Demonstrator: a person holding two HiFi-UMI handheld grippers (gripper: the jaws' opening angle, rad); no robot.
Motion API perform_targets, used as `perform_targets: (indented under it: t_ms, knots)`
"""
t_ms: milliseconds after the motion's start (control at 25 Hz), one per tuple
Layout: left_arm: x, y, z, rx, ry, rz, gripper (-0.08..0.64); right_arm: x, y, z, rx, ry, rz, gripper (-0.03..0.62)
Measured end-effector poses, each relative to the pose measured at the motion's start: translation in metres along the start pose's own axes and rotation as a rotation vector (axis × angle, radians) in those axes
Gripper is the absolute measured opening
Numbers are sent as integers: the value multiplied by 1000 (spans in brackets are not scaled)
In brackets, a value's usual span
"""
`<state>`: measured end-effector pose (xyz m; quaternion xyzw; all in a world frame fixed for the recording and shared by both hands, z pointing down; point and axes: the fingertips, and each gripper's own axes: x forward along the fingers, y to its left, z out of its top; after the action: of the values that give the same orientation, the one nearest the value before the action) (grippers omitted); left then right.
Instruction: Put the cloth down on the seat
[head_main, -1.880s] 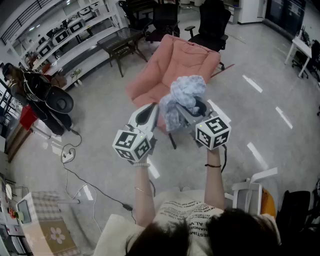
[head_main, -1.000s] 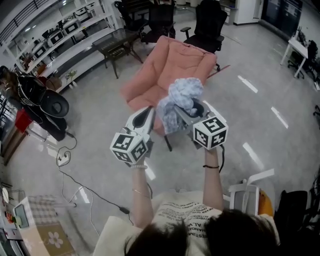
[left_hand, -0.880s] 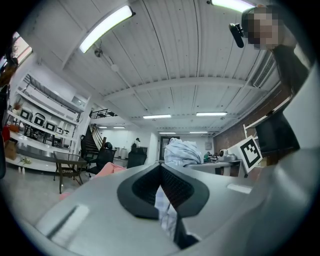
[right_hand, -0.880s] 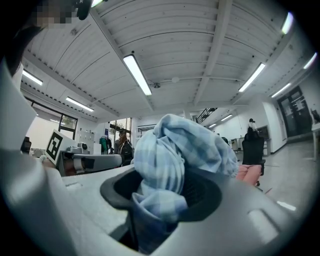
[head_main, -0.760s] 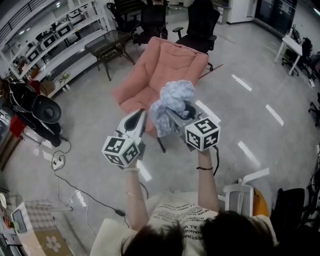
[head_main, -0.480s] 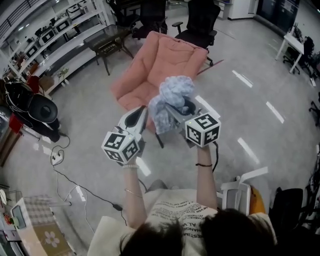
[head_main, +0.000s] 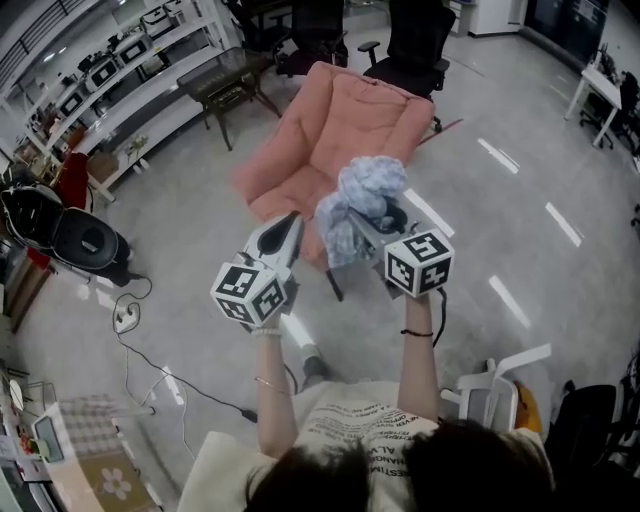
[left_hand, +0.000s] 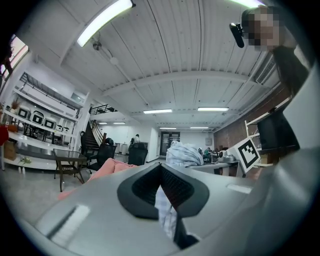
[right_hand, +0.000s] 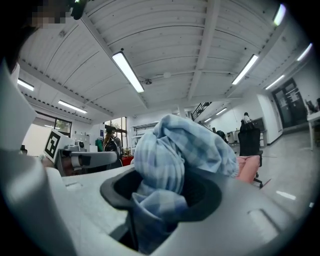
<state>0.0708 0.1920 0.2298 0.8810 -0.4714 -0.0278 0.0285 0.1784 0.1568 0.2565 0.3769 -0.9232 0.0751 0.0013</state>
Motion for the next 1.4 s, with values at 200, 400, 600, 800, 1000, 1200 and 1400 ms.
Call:
perform_targets:
  t_ms: [200, 400, 600, 800, 1000, 1200, 1400]
  knots:
    - [12, 44, -11, -30, 15, -11, -2, 37, -8, -5, 35, -13, -46, 202]
    - [23, 88, -9, -47, 22, -50, -2, 77, -8, -9, 52, 6, -87, 202]
    - [27, 122, -18, -58, 37, -88, -2, 109, -6, -18, 66, 12, -125, 202]
    - [21, 159, -18, -57, 40, -109, -2, 143, 8, -25, 82, 5, -147, 202]
    - [15, 183, -20, -53, 38, -129, -2, 171, 26, -28, 79, -1, -145, 202]
    - [14, 202, -21, -73, 36, -137, -2, 188, 33, -30, 69, 21, -151, 202]
    - [24, 205, -31, -93, 50, -148, -2, 193, 22, -35, 76, 34, -164, 202]
